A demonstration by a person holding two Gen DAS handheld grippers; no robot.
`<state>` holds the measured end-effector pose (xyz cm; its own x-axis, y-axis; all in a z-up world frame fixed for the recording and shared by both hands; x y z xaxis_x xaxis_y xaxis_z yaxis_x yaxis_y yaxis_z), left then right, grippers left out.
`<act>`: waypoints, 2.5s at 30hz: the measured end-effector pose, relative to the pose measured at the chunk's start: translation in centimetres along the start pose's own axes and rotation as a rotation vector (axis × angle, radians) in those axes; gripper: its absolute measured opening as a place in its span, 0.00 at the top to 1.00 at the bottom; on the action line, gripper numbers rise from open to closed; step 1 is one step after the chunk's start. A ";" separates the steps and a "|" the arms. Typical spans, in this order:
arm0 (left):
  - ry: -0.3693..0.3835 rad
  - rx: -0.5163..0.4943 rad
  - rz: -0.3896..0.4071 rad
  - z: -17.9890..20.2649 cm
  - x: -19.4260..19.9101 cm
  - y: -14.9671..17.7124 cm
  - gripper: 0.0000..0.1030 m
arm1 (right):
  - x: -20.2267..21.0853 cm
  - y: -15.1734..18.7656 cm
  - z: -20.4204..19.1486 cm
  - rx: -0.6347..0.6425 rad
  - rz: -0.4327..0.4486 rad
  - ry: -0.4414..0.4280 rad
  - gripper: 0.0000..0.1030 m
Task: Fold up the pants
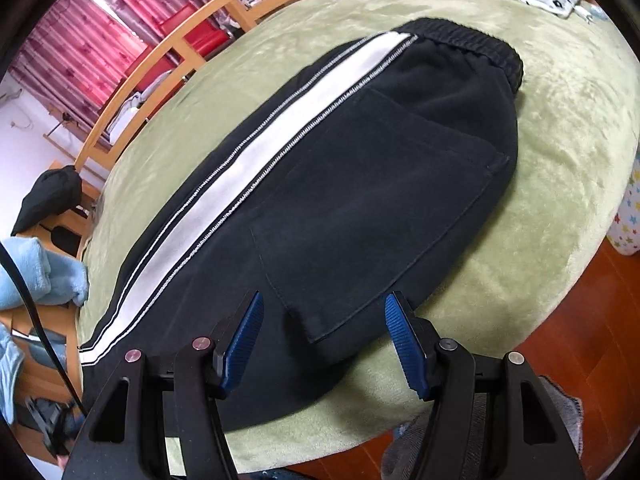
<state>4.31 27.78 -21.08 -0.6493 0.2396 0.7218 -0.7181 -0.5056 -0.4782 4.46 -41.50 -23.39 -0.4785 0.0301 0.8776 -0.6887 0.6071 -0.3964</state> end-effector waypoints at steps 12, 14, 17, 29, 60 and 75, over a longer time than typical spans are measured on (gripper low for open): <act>-0.076 0.136 0.165 -4.5 1.9 -1.6 0.51 | 0.0 0.9 -1.9 0.074 0.005 0.032 0.39; -0.079 0.144 0.163 -4.9 1.5 -1.8 0.51 | -0.3 1.0 -1.9 0.066 -0.004 0.035 0.39; -0.098 0.128 0.163 -4.9 0.8 -2.3 0.51 | -0.6 1.1 -2.2 0.062 -0.011 0.038 0.39; -0.131 0.171 0.262 -5.6 4.4 -2.4 0.92 | 0.0 0.9 -2.7 0.069 0.003 0.044 0.39; -0.142 -0.066 0.027 -1.6 -10.4 -11.8 0.70 | -1.0 -2.1 -0.8 -0.008 0.028 0.125 0.39; 0.094 0.055 0.148 -3.0 -7.4 -14.0 0.79 | -1.8 -2.4 -5.0 0.038 0.024 0.114 0.39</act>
<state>18.40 35.59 -21.19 -0.7694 0.2337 0.5944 -0.5995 -0.5852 -0.5459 9.63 -39.06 -22.66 -0.4315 0.1356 0.8919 -0.6992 0.5744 -0.4256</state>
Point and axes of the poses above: each gripper's, at about its wrist camera, not at the fingertips, and x roughly against the way its jaws point, z to its right, y to its underside, the point moved 3 cm from there along -x, roughly the way its jaws point, and after that the axes turned 11 degrees about y, right-handed, at the moved point
